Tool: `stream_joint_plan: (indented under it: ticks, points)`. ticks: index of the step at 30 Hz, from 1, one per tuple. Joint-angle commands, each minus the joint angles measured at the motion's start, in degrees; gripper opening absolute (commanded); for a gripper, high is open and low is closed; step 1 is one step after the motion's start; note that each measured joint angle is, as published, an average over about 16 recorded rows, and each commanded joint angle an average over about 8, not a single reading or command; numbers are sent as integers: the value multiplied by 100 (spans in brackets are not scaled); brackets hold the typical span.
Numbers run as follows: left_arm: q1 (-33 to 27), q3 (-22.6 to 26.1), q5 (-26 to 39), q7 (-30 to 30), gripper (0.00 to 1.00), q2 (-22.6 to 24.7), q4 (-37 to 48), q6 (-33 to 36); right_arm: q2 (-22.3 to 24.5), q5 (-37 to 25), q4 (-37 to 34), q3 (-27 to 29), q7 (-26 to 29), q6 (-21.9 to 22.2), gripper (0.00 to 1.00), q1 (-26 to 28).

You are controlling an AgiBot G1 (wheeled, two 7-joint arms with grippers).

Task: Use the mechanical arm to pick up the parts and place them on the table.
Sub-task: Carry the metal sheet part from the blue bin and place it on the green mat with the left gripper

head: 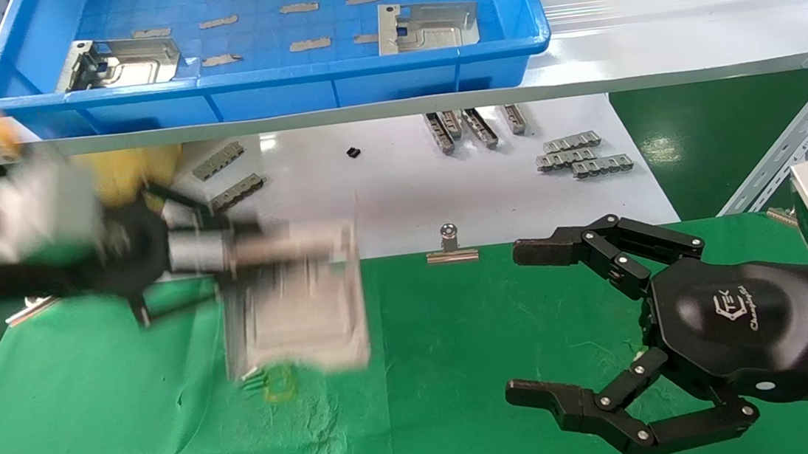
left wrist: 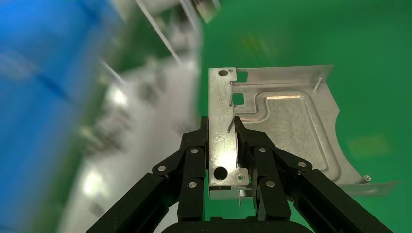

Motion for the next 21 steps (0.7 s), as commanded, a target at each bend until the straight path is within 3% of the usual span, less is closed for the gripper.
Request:
stream_joint_plan:
  ticks: [1, 5, 12, 16, 20, 21]
  points:
    - [95, 327, 253, 252, 0, -69, -130, -53, 0, 0, 0, 0, 0, 0, 100, 0]
    - [164, 648, 599, 864, 0, 144, 346, -65, 0, 0, 0, 0, 0, 0, 100, 0]
    - [373, 783, 471, 1635, 1, 481, 1347, -81, 0, 0, 0, 0, 0, 0, 100, 0]
    - [398, 754, 331, 1905, 27, 608, 1869, -109, 0, 0, 0, 0, 0, 0, 100, 0]
    - [363, 762, 302, 2110, 74, 688, 2269, -142, 0, 0, 0, 0, 0, 0, 100, 0]
    - [353, 771, 310, 2152, 81, 709, 2358, -157, 0, 0, 0, 0, 0, 0, 100, 0]
